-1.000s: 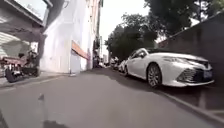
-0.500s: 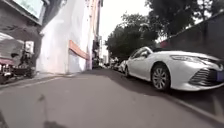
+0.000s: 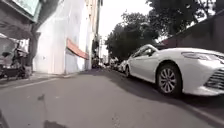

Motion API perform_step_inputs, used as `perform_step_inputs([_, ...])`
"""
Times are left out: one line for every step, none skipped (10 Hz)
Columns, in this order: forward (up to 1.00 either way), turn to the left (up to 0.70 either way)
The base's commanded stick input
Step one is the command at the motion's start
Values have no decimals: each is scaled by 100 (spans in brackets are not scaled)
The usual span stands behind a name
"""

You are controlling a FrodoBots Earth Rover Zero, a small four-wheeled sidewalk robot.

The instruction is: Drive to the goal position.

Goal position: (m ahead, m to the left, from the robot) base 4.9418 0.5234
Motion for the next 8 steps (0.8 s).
perform_step_inputs([70,14])
perform_step_inputs([70,14])
perform_step_inputs([70,9])
perform_step_inputs([70,0])
perform_step_inputs([70,0])
perform_step_inputs([70,0])
perform_step_inputs([70,0])
perform_step_inputs([70,0])
